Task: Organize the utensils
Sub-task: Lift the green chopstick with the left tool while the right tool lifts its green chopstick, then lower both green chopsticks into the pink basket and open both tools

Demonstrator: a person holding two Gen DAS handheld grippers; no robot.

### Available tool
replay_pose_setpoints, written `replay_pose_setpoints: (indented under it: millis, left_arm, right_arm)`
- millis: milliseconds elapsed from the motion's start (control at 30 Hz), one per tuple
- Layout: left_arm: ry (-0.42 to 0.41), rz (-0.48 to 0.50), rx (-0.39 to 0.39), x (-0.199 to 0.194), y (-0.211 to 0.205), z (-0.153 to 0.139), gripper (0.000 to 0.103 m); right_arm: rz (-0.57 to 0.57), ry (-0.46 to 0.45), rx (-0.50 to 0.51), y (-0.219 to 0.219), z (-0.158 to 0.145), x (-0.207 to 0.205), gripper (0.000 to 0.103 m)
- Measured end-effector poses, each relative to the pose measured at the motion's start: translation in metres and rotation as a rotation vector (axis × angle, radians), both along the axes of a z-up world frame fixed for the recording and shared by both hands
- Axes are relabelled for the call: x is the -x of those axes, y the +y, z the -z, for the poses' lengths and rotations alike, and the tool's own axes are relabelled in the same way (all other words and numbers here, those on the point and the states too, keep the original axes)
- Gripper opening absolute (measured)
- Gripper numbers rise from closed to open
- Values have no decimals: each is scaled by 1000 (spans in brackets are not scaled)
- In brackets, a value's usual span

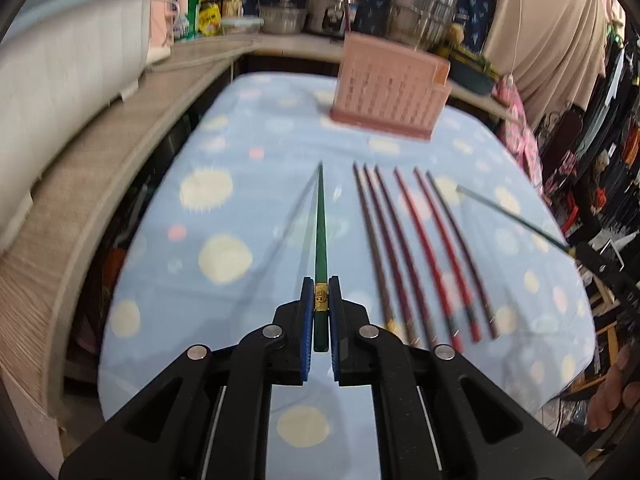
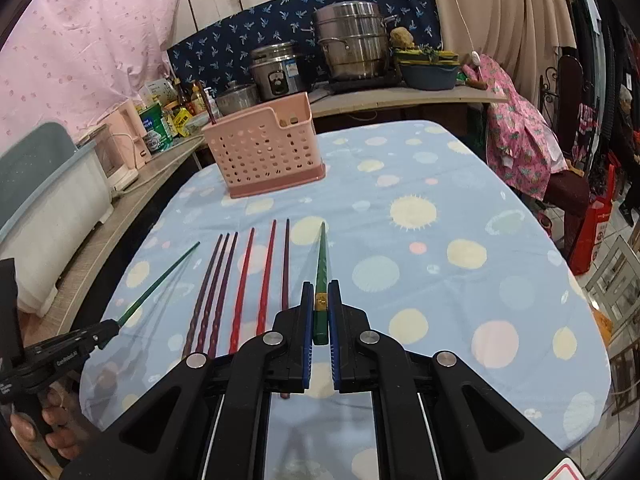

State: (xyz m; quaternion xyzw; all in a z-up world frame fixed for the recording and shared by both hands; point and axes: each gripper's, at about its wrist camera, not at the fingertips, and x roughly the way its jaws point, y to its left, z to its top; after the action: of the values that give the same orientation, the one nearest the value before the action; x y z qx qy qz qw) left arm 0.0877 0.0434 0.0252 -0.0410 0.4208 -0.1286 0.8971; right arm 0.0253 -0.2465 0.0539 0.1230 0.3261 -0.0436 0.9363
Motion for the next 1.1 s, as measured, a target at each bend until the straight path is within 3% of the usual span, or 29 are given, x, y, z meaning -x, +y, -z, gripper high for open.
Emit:
replay_pose_setpoints:
  millis: [333, 700, 1100]
  left_arm:
    - [-190, -25, 39, -54, -10, -104, 7]
    - [-288, -48, 69, -117, -29, -172, 7]
    - [-469, -92, 148, -186, -47, -266, 7]
  right_arm:
    - [-12, -150, -7, -13, -76, -43, 7]
    - [-39, -250, -49, -21, -135, -104, 6]
    - [-50, -451, -80, -14, -215, -194, 6]
